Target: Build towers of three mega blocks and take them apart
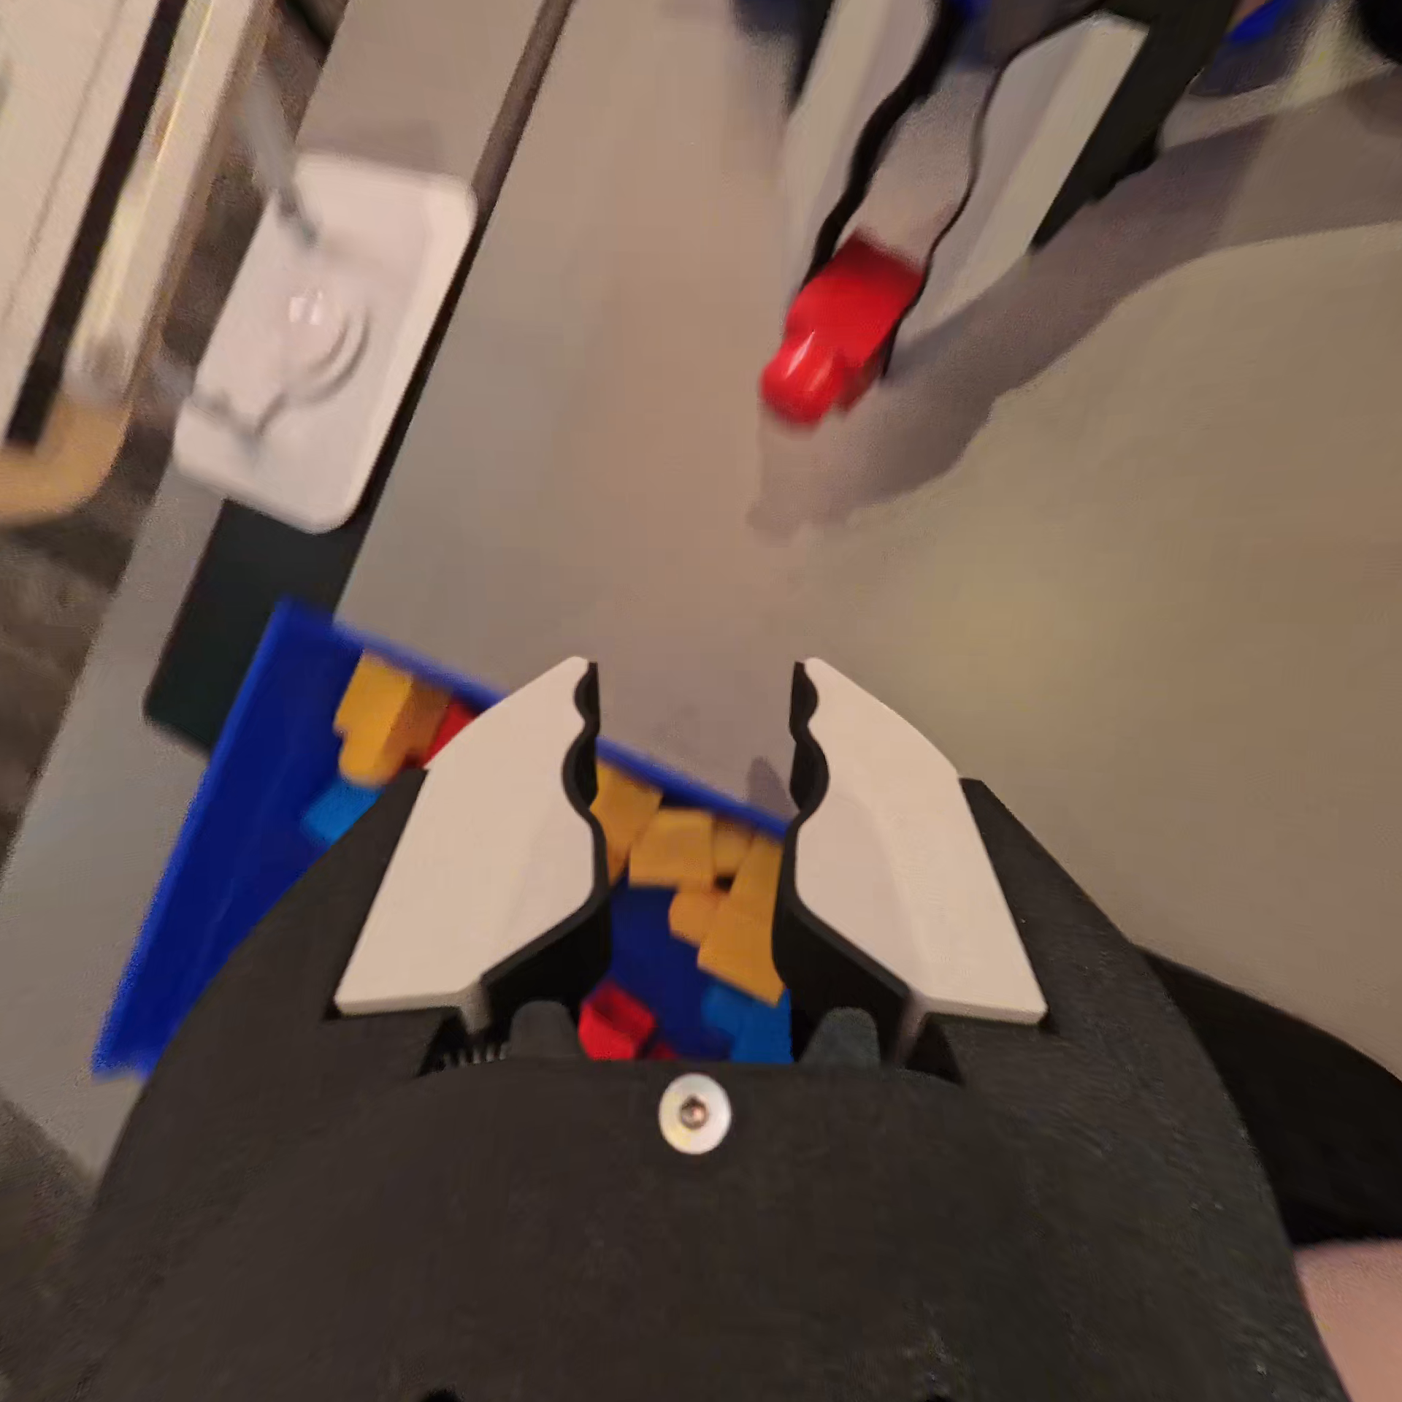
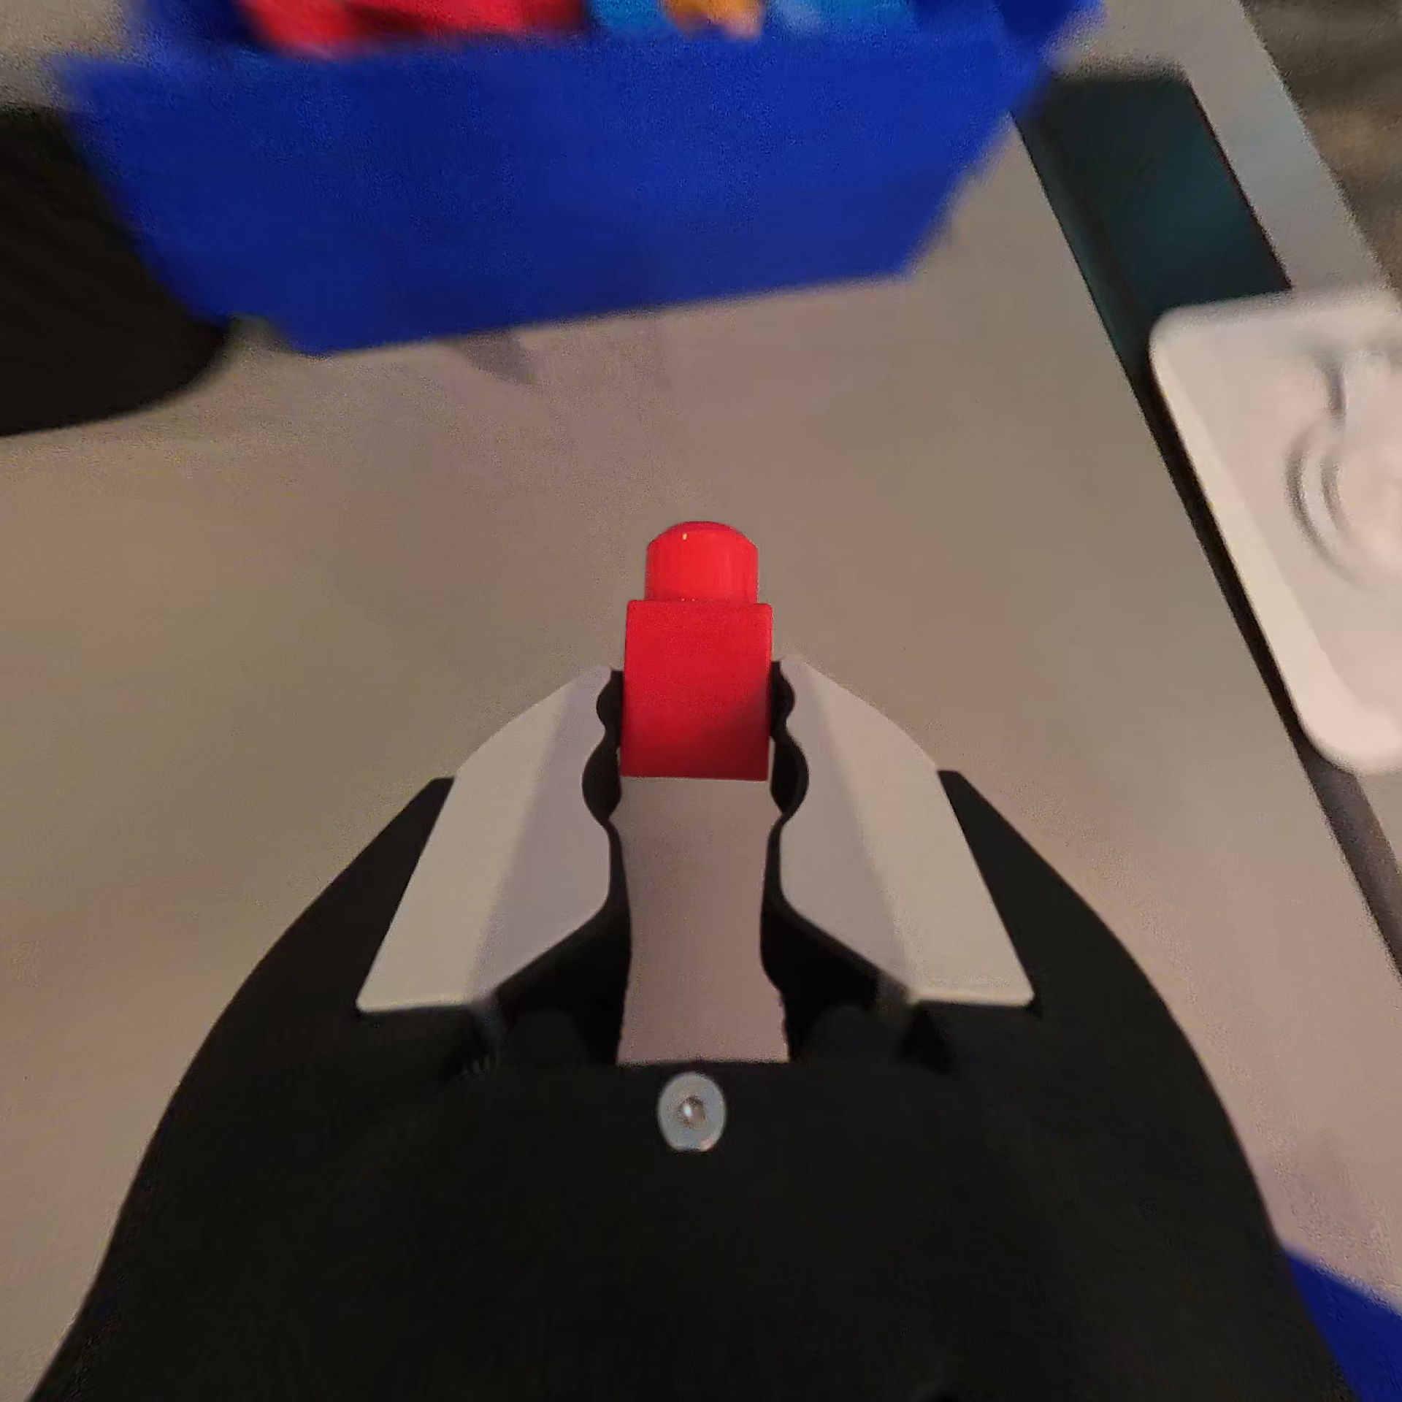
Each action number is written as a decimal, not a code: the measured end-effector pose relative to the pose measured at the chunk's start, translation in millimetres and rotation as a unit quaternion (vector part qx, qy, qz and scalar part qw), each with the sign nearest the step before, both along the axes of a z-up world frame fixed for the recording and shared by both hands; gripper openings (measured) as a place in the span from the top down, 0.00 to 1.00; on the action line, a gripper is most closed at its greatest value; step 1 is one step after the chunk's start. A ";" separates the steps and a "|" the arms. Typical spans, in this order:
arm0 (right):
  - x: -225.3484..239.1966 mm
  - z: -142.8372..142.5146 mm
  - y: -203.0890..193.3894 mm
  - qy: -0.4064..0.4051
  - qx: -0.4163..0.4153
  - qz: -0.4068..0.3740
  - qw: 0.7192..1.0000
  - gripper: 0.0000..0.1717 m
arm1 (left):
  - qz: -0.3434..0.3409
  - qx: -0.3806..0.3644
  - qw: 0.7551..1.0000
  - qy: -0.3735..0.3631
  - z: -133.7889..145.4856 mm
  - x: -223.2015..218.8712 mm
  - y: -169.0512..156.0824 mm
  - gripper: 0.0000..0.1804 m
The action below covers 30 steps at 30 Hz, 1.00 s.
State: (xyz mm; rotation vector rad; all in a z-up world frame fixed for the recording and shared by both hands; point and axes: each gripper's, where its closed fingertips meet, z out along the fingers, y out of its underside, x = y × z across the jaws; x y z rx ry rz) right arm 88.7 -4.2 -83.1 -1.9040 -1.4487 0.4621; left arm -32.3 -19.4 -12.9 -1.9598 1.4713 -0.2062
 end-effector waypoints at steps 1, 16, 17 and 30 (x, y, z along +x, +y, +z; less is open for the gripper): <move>10.2 -11.4 12.7 -0.011 -0.016 -0.041 0.999 0.78 | 0.042 -0.015 0.999 0.001 -1.7 -24.6 6.3 0.70; 47.3 -67.1 53.1 -0.074 -0.051 -0.180 0.980 0.70 | 0.358 -0.084 0.930 0.013 -37.1 -162.9 55.6 0.68; 46.0 -63.9 52.9 -0.067 -0.050 -0.178 0.981 0.70 | 0.374 -0.073 0.925 0.003 -36.8 -163.4 64.5 0.69; 39.0 -50.3 50.7 -0.038 -0.053 -0.169 0.983 0.68 | 0.418 -0.060 0.904 -0.069 -88.7 -119.0 136.8 0.68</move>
